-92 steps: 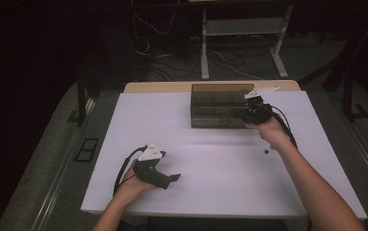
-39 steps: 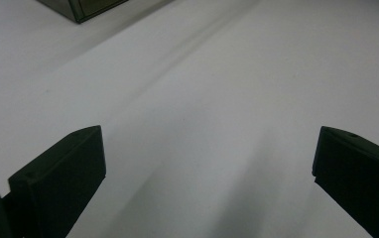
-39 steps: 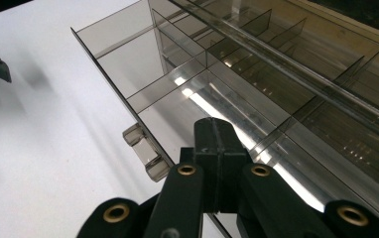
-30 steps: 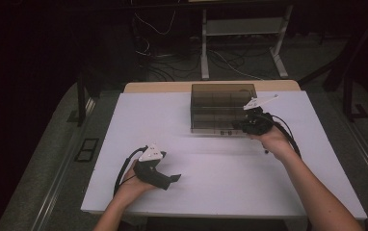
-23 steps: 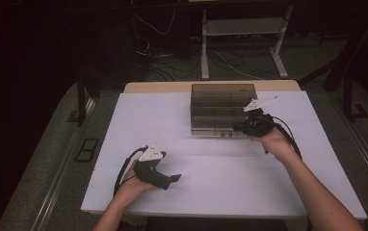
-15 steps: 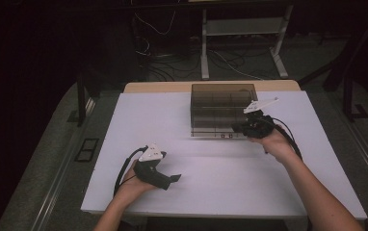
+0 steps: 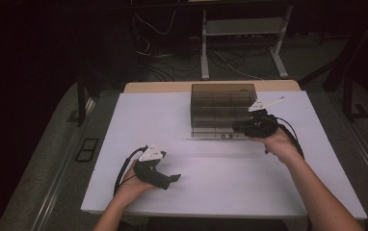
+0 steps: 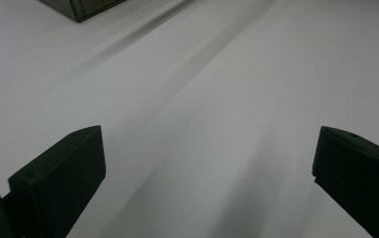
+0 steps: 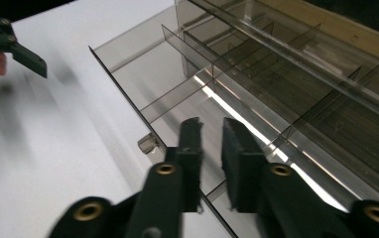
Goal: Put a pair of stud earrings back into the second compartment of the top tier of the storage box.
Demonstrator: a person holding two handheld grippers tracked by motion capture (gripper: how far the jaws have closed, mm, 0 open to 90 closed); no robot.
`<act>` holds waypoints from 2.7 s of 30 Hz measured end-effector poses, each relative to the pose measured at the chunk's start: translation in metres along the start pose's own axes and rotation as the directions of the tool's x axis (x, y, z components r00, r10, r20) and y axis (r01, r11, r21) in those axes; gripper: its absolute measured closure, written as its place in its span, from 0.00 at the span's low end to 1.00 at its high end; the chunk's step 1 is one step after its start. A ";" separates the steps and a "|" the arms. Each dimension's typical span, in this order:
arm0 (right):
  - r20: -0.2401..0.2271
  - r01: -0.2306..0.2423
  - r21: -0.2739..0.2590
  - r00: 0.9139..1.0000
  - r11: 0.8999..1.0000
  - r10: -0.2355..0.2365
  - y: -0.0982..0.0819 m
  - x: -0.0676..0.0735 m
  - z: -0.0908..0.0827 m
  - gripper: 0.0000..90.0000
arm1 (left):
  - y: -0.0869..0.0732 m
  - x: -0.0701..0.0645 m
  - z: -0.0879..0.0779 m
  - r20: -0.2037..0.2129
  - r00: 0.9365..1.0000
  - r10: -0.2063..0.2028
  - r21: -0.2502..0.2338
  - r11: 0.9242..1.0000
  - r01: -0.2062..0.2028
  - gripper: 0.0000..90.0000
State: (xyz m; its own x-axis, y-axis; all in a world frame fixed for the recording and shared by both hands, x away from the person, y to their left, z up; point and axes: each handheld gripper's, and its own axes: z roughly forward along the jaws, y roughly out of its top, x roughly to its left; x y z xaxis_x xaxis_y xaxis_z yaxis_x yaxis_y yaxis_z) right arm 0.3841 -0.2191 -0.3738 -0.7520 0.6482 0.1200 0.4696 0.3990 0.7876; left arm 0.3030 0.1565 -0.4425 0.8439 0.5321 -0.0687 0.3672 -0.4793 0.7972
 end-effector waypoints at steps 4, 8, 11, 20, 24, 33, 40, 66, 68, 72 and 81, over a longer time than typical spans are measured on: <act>-0.006 -0.014 -0.010 1.000 1.000 0.014 0.000 -0.002 -0.005 0.68 | 0.000 0.000 0.000 -0.001 1.000 -0.004 -0.001 1.000 0.004 0.00; 0.012 -0.014 -0.012 1.000 1.000 0.014 -0.001 -0.005 -0.011 0.57 | 0.000 0.000 0.000 -0.002 1.000 -0.010 -0.003 1.000 0.010 0.00; 0.020 -0.013 -0.016 1.000 1.000 0.013 -0.003 -0.006 -0.018 0.54 | 0.000 0.001 0.000 0.001 1.000 -0.009 -0.005 1.000 0.009 0.00; 0.048 -0.014 -0.034 0.999 0.999 0.015 -0.010 -0.011 -0.034 0.48 | 0.000 0.000 0.001 -0.001 1.000 -0.010 -0.005 1.000 0.010 0.00; 0.058 -0.022 -0.040 0.998 0.999 0.024 -0.014 -0.013 -0.043 0.48 | 0.000 0.000 0.000 -0.002 1.000 -0.010 -0.003 1.000 0.010 0.00; 0.088 -0.038 -0.021 0.995 0.999 0.039 -0.028 -0.021 -0.056 0.48 | 0.000 0.001 -0.001 -0.004 1.000 -0.009 -0.005 1.000 0.009 0.00; 0.108 -0.069 -0.048 0.991 0.996 0.074 -0.039 -0.028 -0.072 0.48 | -0.001 0.001 -0.002 -0.007 1.000 -0.015 -0.011 1.000 0.015 0.00; 0.161 -0.140 -0.029 0.977 0.990 0.143 -0.087 -0.038 -0.078 0.48 | -0.001 0.002 -0.001 -0.001 1.000 -0.010 -0.011 1.000 0.010 0.00; 0.174 -0.141 -0.025 0.974 0.990 0.143 -0.089 -0.038 -0.076 0.48 | -0.001 0.002 -0.001 -0.001 1.000 -0.010 -0.009 1.000 0.010 0.00; 0.176 -0.144 -0.018 0.974 0.989 0.145 -0.094 -0.038 -0.072 0.49 | -0.001 0.002 0.000 0.002 1.000 -0.011 -0.005 1.000 0.011 0.00; 0.178 -0.163 -0.005 0.971 0.987 0.161 -0.104 -0.039 -0.062 0.55 | -0.001 0.002 0.000 0.004 1.000 -0.006 -0.006 1.000 0.006 0.00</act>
State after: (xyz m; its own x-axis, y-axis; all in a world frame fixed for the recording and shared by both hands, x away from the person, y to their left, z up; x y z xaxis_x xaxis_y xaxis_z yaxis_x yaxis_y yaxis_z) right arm 0.3356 -0.3259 -0.4229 -0.5718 0.8091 0.1359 0.5836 0.2848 0.7604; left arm 0.3045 0.1580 -0.4432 0.8432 0.5323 -0.0759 0.3699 -0.4718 0.8003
